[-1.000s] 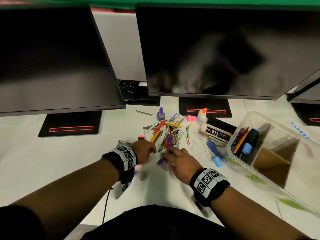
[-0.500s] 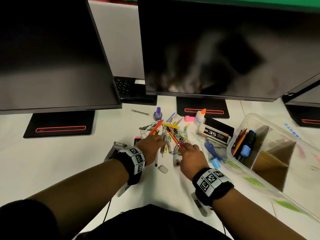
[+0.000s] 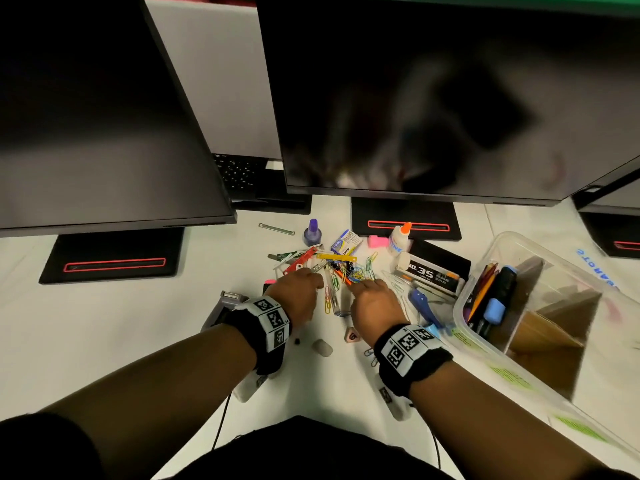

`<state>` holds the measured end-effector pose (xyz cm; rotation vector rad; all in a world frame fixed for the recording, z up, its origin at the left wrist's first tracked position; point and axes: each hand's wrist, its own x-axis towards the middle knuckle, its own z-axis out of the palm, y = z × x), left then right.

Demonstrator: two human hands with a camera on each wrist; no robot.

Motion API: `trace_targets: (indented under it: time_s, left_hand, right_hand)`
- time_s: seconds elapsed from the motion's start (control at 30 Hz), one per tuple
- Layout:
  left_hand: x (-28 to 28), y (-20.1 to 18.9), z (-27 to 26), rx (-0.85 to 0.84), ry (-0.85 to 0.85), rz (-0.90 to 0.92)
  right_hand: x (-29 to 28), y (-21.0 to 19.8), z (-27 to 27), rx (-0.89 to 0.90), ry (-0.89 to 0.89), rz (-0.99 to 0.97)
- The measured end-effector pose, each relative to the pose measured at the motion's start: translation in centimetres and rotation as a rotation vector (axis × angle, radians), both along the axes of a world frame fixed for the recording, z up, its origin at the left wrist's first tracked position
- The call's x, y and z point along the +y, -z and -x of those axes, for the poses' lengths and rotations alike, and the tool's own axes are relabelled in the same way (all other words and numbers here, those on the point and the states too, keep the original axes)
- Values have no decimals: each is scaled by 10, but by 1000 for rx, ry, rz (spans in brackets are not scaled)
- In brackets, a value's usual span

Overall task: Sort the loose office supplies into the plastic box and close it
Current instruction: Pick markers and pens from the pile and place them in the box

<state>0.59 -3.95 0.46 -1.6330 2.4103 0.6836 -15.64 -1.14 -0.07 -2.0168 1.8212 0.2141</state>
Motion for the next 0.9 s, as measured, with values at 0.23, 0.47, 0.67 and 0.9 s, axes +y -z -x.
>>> trace_targets:
  time_s: [0.23, 0.47, 0.67, 0.9]
  left_hand:
    - [1, 8, 33, -56, 48, -115]
    - [7, 12, 44, -69, 10, -68]
    - [7, 13, 41, -6, -138, -182]
    - [11, 8, 43, -4, -187, -180]
  right_hand:
    - [-12, -1, -8, -16, 101, -10]
    - [-7, -7, 10, -142, 335, -99]
    - [-9, -12, 20, -218, 490, -123]
    - [-3, -12, 17, -324, 543, -165]
